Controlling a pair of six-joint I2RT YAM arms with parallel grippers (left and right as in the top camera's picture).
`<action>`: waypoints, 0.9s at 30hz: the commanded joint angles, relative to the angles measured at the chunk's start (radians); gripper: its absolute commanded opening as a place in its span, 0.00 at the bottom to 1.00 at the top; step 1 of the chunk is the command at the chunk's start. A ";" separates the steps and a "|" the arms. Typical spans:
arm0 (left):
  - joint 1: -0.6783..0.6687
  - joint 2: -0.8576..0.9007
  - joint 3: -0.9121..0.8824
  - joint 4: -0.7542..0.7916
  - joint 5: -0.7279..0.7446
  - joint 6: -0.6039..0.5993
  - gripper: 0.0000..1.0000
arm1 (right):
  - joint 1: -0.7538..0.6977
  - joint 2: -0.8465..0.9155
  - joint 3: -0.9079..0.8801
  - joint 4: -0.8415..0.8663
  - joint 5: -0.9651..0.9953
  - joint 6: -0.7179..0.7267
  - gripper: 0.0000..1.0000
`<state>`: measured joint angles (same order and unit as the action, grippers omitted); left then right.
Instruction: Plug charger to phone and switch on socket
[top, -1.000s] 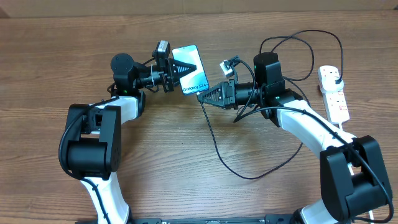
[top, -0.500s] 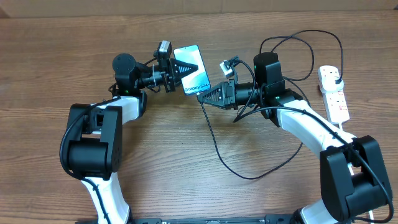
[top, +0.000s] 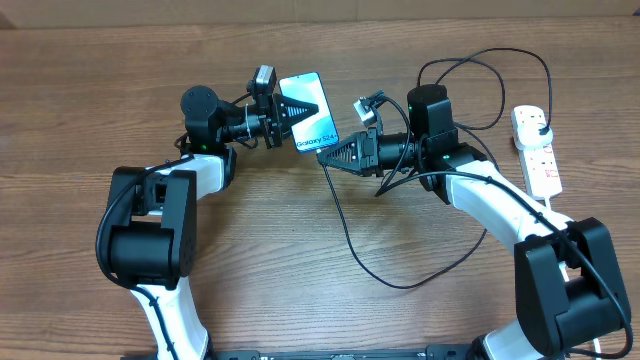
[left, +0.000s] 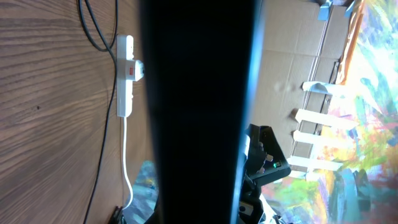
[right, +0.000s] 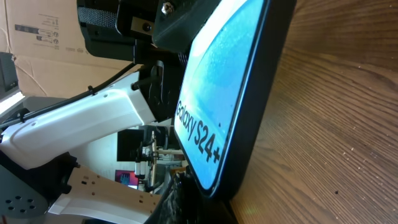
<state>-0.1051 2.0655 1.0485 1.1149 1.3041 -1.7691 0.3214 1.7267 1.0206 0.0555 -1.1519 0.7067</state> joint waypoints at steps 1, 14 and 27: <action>-0.009 0.004 0.022 0.013 -0.002 0.027 0.05 | -0.003 -0.016 0.001 0.004 0.007 0.004 0.04; -0.009 0.004 0.022 0.013 0.009 0.031 0.05 | -0.003 -0.016 0.001 0.027 0.008 0.013 0.04; -0.009 0.004 0.022 0.019 0.018 0.031 0.05 | -0.003 -0.016 0.001 0.027 0.038 0.031 0.04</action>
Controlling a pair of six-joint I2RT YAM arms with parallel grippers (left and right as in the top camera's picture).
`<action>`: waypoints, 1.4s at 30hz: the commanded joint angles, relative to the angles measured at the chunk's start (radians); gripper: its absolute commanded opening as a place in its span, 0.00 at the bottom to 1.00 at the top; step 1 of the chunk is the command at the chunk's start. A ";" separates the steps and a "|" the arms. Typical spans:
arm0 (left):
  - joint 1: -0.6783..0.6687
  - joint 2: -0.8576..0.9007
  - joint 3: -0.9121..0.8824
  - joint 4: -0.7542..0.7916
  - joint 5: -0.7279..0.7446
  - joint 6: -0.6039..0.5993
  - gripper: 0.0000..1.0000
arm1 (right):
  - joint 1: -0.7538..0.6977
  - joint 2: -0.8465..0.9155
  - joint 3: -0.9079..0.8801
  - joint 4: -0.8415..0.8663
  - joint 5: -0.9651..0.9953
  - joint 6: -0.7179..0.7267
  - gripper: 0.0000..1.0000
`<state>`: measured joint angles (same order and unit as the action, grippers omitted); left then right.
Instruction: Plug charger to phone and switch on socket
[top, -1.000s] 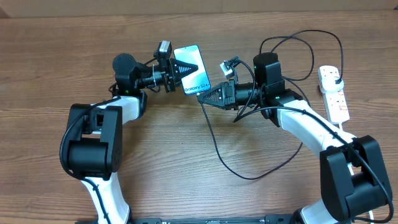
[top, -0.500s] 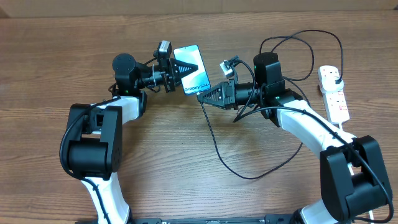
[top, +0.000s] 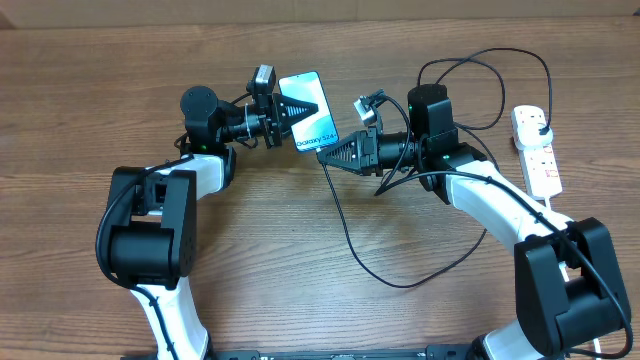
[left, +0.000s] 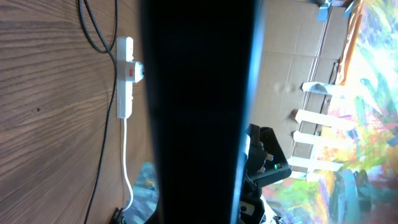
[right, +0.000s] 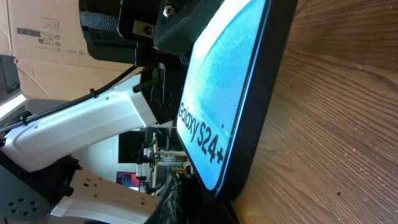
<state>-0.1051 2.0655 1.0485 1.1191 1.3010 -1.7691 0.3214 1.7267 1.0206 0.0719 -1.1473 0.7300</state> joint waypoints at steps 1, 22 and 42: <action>-0.009 0.004 0.022 0.015 0.023 0.031 0.04 | -0.003 -0.016 0.001 0.010 0.033 0.007 0.04; -0.010 0.004 0.022 0.040 0.042 0.072 0.05 | -0.022 -0.016 0.001 0.034 0.068 0.052 0.04; -0.010 0.004 0.022 0.068 0.065 0.071 0.04 | -0.019 -0.016 0.001 0.080 0.107 0.056 0.04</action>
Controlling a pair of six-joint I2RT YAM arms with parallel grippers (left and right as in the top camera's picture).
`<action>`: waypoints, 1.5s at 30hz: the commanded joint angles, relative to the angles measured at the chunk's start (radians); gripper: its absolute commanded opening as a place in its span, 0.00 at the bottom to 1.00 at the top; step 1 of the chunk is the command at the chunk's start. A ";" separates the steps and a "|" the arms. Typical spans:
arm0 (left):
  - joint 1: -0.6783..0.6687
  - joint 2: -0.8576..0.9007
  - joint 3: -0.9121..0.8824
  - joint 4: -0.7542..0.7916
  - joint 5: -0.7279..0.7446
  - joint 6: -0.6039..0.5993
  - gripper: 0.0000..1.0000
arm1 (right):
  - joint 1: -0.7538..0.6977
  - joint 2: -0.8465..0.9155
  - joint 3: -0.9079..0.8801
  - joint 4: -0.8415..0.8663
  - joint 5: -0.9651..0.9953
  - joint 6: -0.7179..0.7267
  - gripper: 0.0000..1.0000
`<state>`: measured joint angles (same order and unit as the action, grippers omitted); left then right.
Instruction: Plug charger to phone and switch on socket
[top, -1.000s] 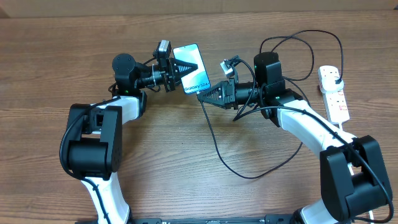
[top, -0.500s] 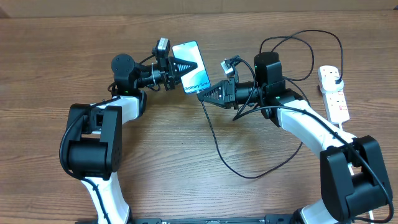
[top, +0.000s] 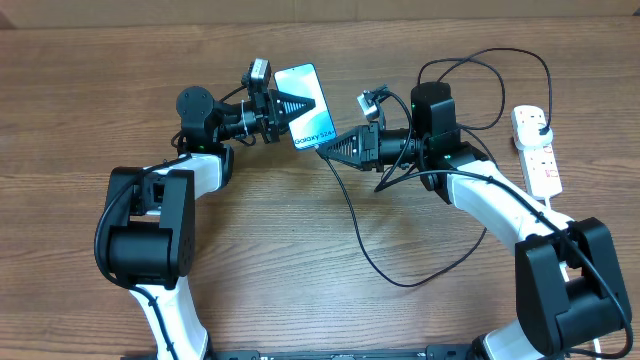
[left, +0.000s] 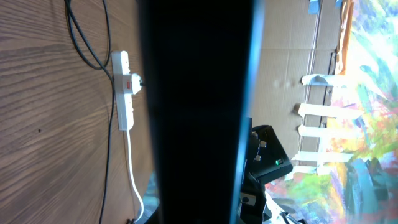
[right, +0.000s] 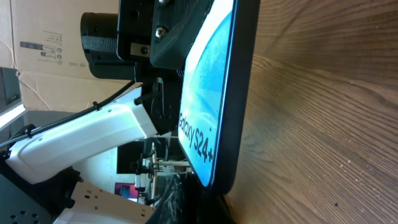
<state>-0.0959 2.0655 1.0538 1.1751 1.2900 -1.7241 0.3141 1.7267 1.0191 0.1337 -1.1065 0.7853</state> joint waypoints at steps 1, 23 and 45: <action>-0.019 0.004 0.017 0.011 0.071 0.026 0.04 | -0.012 -0.016 0.002 0.018 0.066 0.000 0.04; -0.005 0.004 0.017 0.012 -0.011 -0.010 0.04 | 0.005 -0.016 0.002 0.015 0.013 -0.014 0.04; 0.010 0.004 0.017 0.012 -0.032 -0.026 0.04 | 0.005 -0.016 0.002 0.019 0.027 -0.026 0.04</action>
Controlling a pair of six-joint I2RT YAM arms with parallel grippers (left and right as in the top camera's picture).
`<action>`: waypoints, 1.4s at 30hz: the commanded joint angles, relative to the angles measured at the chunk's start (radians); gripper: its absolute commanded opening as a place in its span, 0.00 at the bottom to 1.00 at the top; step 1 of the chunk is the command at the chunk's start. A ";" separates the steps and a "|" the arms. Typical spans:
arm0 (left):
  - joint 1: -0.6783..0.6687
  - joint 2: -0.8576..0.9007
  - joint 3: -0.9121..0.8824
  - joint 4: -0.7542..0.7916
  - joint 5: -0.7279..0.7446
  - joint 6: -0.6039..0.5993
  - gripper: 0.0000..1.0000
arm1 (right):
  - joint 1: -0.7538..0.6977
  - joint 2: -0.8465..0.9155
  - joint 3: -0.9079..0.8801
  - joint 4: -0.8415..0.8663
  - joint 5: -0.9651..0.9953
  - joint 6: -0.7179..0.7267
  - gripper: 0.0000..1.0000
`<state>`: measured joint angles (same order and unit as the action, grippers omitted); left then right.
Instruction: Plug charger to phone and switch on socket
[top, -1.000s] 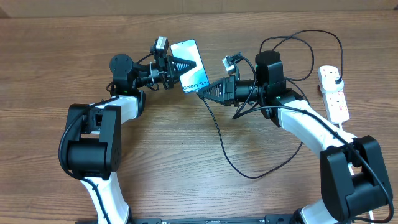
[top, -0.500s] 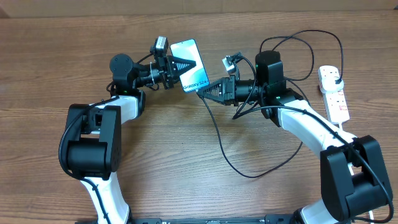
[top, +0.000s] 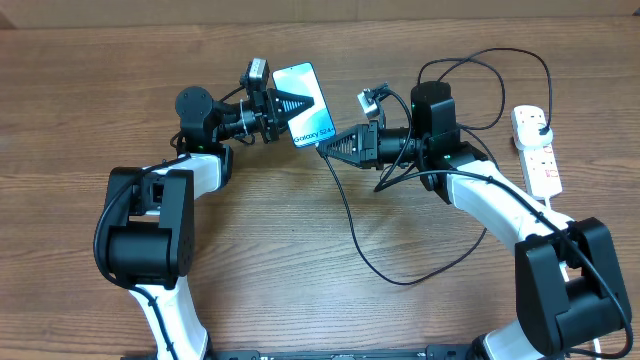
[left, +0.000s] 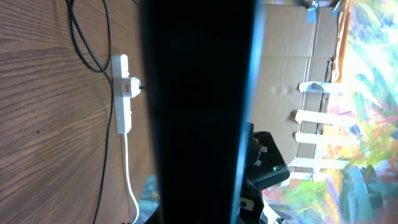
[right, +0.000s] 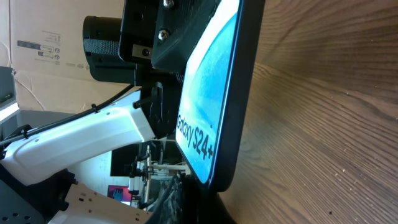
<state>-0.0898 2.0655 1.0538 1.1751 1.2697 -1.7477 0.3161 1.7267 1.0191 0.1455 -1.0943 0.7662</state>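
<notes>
The phone (top: 308, 104), its blue screen reading "Galaxy S24+", is held off the table with my left gripper (top: 287, 106) shut on its side. In the left wrist view its dark back (left: 199, 112) fills the middle of the picture. My right gripper (top: 330, 149) is shut at the phone's lower end (right: 219, 162), and the black charger cable (top: 350, 225) leaves its tips. The plug itself is hidden between the dark fingers (right: 205, 208). The white power strip (top: 535, 150) lies at the far right with one plug in it.
The cable loops over the wooden table (top: 300, 280) in front of the right arm and coils behind it toward the strip (left: 122, 93). Cardboard boxes and a white rack stand beyond the table.
Almost nothing has changed. The phone has shifted and tilted very slightly between the two grippers, and both grippers keep their hold.
At first the left gripper held the phone a little nearer and lower, with the right gripper at its bottom end. That stood the same a second later. Then both had moved slightly toward the far side with the phone more on edge, and they stay there now.
</notes>
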 joint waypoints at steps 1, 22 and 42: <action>0.004 0.003 0.017 0.012 -0.009 -0.002 0.04 | 0.003 -0.016 0.002 0.007 0.019 -0.007 0.04; -0.012 0.003 0.017 0.012 0.006 -0.003 0.04 | 0.003 -0.016 0.002 0.027 0.097 0.048 0.04; -0.012 0.003 0.017 0.013 0.006 -0.016 0.04 | 0.006 -0.016 0.002 0.029 0.164 0.095 0.04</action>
<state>-0.0898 2.0670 1.0538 1.1748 1.2366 -1.7542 0.3168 1.7260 1.0191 0.1783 -1.0191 0.8536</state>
